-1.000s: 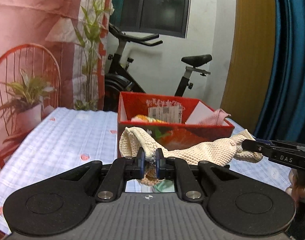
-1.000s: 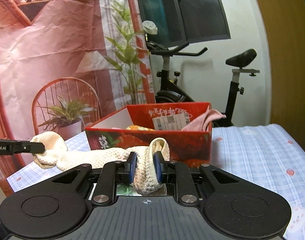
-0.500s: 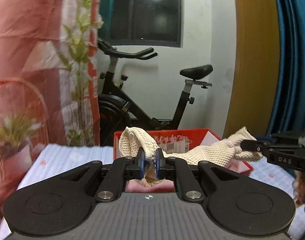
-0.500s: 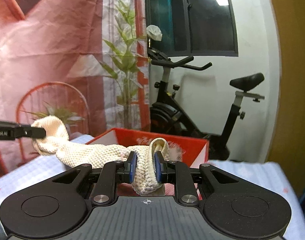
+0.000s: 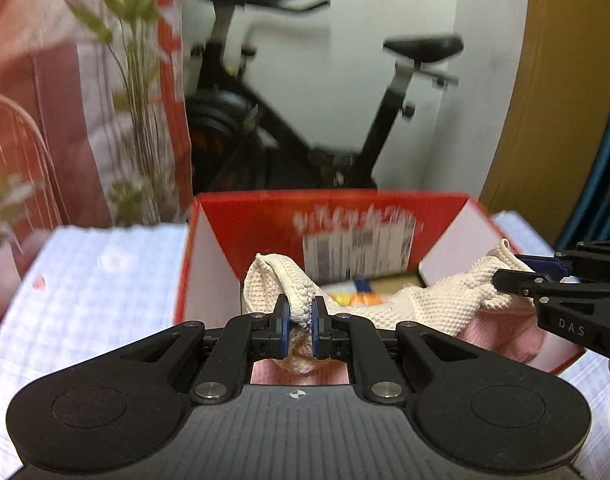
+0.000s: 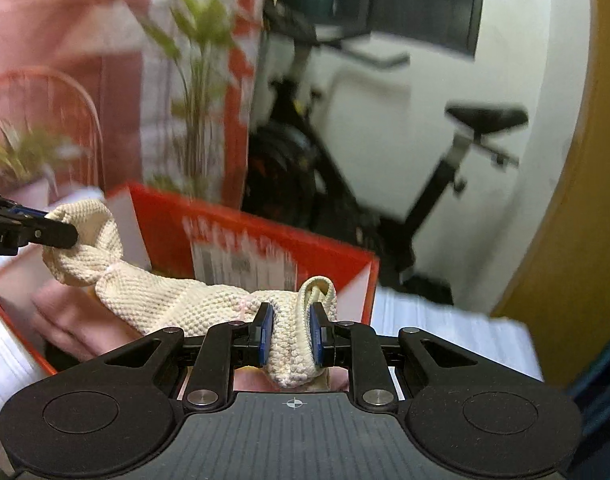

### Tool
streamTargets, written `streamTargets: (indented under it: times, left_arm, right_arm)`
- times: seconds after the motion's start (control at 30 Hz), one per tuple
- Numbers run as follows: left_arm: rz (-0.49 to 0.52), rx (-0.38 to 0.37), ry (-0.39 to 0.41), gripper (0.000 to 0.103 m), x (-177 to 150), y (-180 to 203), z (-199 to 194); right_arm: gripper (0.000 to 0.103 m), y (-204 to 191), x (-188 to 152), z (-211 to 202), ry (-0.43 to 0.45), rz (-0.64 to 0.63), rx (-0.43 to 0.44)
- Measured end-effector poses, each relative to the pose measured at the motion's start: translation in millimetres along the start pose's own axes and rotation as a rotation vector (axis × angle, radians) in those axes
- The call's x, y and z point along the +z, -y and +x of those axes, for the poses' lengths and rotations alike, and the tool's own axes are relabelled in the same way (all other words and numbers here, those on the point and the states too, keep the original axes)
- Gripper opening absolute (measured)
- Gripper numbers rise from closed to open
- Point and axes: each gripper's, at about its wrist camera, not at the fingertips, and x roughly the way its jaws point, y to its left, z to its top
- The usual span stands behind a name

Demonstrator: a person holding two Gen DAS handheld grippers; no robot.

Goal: Organize soft objects
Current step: 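Lift the cream cloth with both grippers and carry it into the box, then open both grippers to release the cream cloth in the box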

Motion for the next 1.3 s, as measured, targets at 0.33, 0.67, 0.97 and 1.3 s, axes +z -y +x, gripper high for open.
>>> streamTargets:
  times: [0.33,0.67,0.97,1.3]
  left_arm:
    - [0.001,-0.034,-0.129,0.011,-2.3,-15.9,29.4]
    - [0.015,-0.059,-0.070,0.045,3.7,-15.3,19.6]
    - [0.066,-0.083,0.057,0.068,3.9,-6.4,-37.7]
    - [0.075,-0.117,0.078,0.068,-63.4,8.4,-117.9]
  right_arm:
    - [0.017,-9.4,-7.8,53.2,-0.198,0.054,0.040]
    - [0.022,-17.1,-10.8,60.7,-0.224,0.018,0.035]
    - [0.055,-8.5,-6.4,10.4,-0.025,0.055,0.045]
    - [0.059,-19.1,-46.7,-83.6,0.061,0.068,0.167]
